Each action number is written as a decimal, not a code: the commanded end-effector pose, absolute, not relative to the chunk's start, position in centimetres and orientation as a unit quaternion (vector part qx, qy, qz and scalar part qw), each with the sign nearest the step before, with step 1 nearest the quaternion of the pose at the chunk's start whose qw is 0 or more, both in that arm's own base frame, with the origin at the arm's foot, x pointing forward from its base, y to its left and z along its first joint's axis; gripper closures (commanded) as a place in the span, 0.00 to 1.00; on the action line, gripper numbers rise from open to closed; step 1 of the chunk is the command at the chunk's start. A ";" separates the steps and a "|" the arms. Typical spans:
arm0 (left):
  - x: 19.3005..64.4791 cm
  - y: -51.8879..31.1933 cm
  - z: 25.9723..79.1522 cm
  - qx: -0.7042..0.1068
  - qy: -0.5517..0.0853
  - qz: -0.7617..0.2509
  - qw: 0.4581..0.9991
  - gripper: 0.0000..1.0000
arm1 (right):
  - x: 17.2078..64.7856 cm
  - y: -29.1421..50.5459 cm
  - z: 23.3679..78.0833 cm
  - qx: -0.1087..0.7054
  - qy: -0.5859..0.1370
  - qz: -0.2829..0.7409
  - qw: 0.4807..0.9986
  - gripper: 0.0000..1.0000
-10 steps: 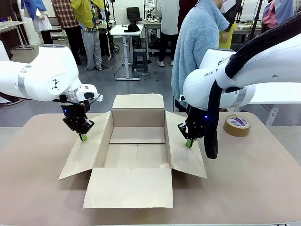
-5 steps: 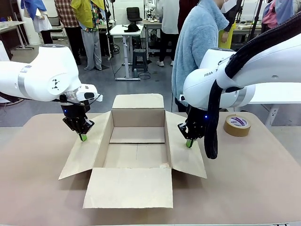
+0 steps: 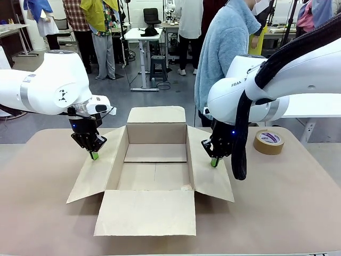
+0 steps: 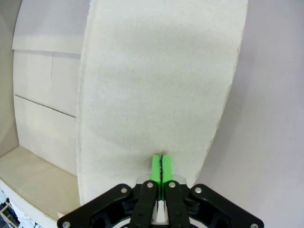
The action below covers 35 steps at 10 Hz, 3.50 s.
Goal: Wrap the clocks to prevent damage.
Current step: Once the human has placed the objects inside and stepped back, release both hands from the side flaps of the Package Box.
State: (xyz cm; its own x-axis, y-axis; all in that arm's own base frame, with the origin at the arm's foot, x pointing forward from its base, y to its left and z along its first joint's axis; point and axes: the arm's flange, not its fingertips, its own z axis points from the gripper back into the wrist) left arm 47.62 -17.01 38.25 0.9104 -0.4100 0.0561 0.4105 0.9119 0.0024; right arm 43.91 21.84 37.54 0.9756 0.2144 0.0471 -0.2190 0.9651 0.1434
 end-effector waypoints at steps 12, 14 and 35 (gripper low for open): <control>47.5 -17.0 38.1 -0.002 -0.026 -0.211 0.977 1.00 | 43.7 21.9 37.3 0.073 -0.014 0.109 0.991 0.99; 47.5 -17.0 38.1 -0.002 -0.026 -0.211 0.977 1.00 | 43.7 21.9 37.3 0.073 -0.014 0.109 0.991 0.99; 47.5 -17.0 38.1 -0.002 -0.026 -0.211 0.977 1.00 | 43.7 21.9 37.3 0.073 -0.014 0.109 0.991 0.99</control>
